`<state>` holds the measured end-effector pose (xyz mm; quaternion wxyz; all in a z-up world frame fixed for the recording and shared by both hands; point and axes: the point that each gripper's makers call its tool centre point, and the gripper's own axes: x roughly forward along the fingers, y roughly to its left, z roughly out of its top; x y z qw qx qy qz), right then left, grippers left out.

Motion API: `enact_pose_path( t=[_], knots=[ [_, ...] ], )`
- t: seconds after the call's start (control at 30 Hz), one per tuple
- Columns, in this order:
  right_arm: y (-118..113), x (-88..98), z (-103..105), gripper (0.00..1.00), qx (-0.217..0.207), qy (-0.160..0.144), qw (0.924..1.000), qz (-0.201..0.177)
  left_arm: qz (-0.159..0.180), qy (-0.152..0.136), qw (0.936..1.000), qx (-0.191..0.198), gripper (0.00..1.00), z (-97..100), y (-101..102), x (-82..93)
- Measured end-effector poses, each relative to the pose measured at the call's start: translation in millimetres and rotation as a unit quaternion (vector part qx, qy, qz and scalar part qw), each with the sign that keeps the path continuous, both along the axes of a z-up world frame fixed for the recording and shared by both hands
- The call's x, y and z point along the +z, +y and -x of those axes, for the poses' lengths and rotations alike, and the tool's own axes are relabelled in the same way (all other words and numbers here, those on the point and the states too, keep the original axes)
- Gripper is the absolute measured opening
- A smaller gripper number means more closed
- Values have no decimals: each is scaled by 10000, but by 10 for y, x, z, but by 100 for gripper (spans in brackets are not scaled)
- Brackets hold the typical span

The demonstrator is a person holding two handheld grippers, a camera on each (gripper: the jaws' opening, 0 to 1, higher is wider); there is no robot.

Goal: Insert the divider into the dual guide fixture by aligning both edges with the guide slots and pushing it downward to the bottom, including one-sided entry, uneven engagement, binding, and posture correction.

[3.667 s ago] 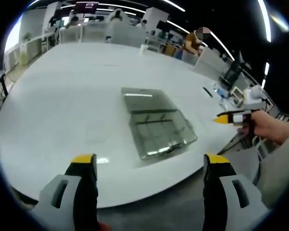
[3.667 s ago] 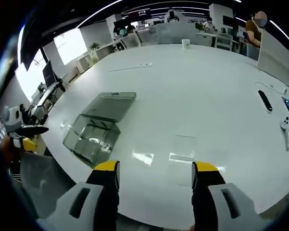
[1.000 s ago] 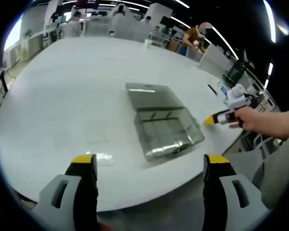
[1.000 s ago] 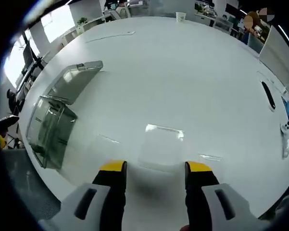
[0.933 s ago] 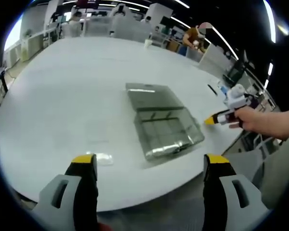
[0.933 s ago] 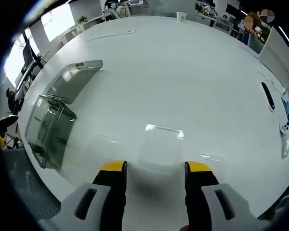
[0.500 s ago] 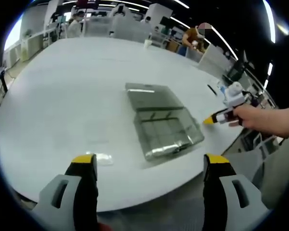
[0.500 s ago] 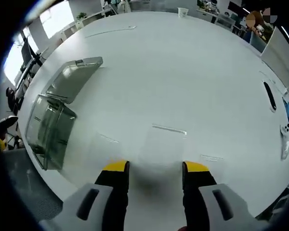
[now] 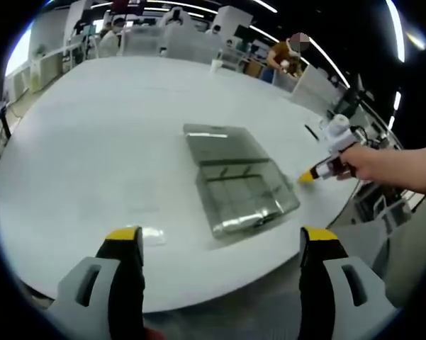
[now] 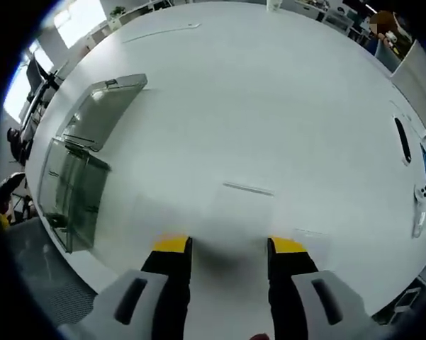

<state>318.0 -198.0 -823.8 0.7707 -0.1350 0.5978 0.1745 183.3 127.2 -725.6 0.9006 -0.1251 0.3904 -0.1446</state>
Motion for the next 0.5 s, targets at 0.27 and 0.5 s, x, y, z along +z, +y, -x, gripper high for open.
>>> enact_pose_path(
  t=[0.27,0.5],
  knots=[
    [-17,14,11,32,7,149,9999,73,-3,-2,10000,-14,89,6,-11,-2],
    [-8,42,40,30,60,211,9997,128,-2,-35,10000,-22,89,-12,-24,18]
  ],
)
